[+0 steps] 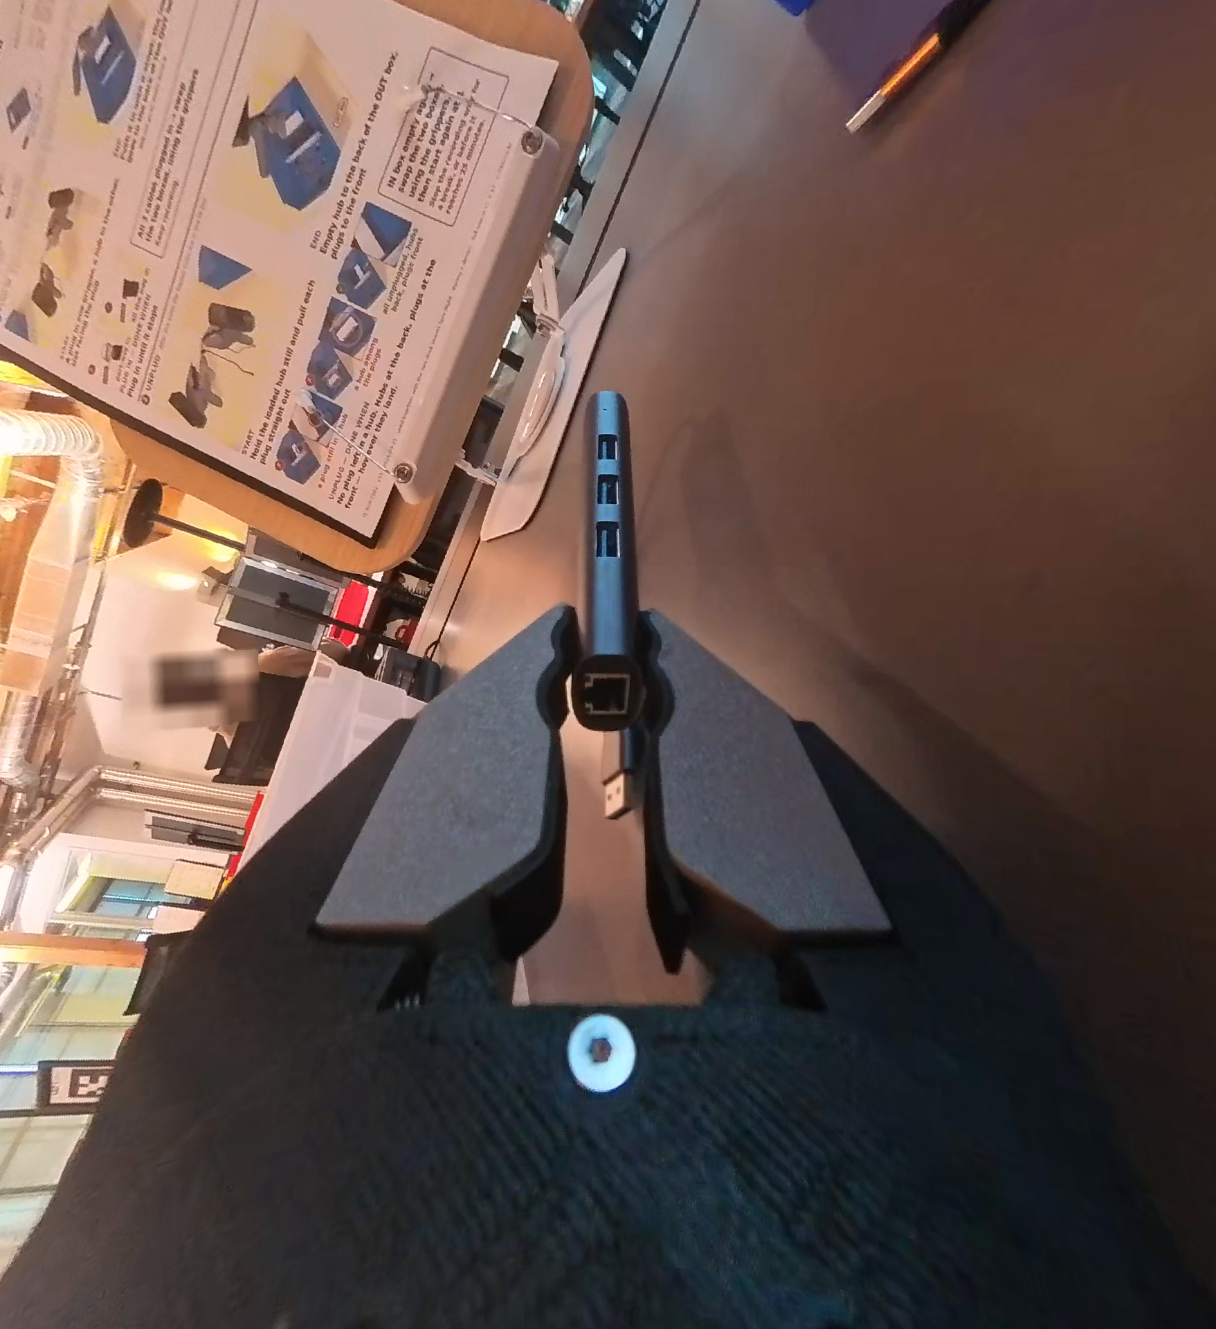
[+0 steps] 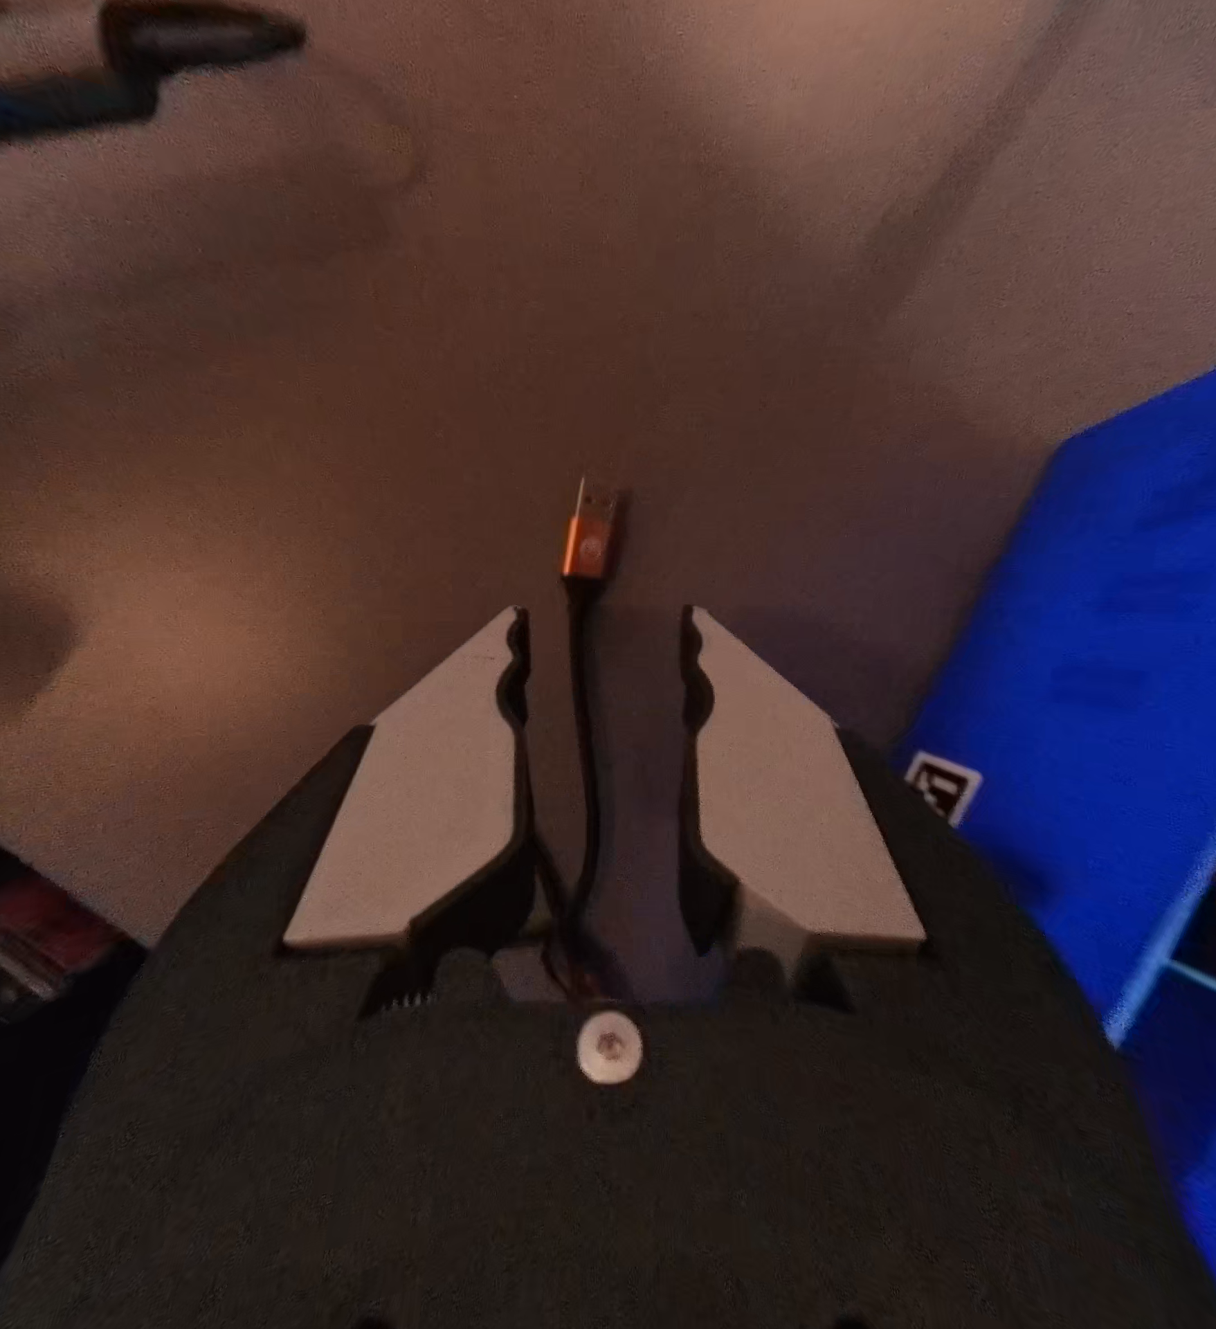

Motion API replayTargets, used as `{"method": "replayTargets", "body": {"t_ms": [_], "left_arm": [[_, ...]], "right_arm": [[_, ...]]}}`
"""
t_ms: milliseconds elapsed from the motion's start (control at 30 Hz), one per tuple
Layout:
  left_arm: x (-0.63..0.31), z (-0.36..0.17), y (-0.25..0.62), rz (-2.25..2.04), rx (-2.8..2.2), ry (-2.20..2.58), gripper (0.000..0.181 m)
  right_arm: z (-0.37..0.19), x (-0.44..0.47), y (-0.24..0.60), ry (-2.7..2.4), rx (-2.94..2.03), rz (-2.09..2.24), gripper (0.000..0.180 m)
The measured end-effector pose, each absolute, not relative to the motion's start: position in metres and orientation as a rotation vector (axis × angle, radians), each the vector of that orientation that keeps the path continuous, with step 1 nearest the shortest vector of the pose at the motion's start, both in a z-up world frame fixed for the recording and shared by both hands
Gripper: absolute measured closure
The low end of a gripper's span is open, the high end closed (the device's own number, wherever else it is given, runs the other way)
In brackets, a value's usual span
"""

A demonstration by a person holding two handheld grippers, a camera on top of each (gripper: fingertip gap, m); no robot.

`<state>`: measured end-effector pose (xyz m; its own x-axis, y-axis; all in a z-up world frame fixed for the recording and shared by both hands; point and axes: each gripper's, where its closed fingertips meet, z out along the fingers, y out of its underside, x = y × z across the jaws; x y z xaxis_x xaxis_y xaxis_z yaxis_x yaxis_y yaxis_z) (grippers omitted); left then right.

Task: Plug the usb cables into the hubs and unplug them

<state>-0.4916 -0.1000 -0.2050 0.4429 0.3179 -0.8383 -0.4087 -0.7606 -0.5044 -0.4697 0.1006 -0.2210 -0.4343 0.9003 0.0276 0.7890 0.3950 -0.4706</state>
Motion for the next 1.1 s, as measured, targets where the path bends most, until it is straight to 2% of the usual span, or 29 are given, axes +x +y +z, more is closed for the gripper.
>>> {"method": "replayTargets", "body": {"t_ms": [67,233,333,367,500,733,867,1100], "left_arm": [[-0.492,-0.205,-0.1,1.366,-2.015,0.074,0.167],[-0.492,-0.206,-0.1,1.359,-2.019,0.072,0.167],[-0.492,-0.206,-0.099,1.356,-2.019,0.074,0.167],[-0.492,-0.206,-0.099,1.357,-2.019,0.075,0.167],[-0.492,-0.204,-0.099,1.357,-2.011,0.071,0.167],[-0.485,-0.193,-0.092,1.545,-1.94,0.228,0.168],[-0.478,-0.198,-0.084,1.672,-1.931,0.393,0.167],[-0.472,-0.189,-0.081,1.648,-1.87,0.388,0.167]], "right_arm": [[-0.23,-0.477,0.093,-2.349,-1.626,0.717,0.132],[-0.245,-0.484,0.103,-2.249,-1.689,0.734,0.134],[-0.245,-0.483,0.101,-2.227,-1.621,0.752,0.146],[-0.245,-0.481,0.095,-2.244,-1.583,0.778,0.166],[-0.242,-0.472,0.071,-2.329,-1.306,0.837,0.166],[-0.195,-0.421,0.015,-2.307,-0.426,1.13,0.167],[-0.188,-0.41,0.008,-2.331,-0.389,1.316,0.167],[-0.19,-0.412,0.002,-2.344,-0.377,1.366,0.167]]}}
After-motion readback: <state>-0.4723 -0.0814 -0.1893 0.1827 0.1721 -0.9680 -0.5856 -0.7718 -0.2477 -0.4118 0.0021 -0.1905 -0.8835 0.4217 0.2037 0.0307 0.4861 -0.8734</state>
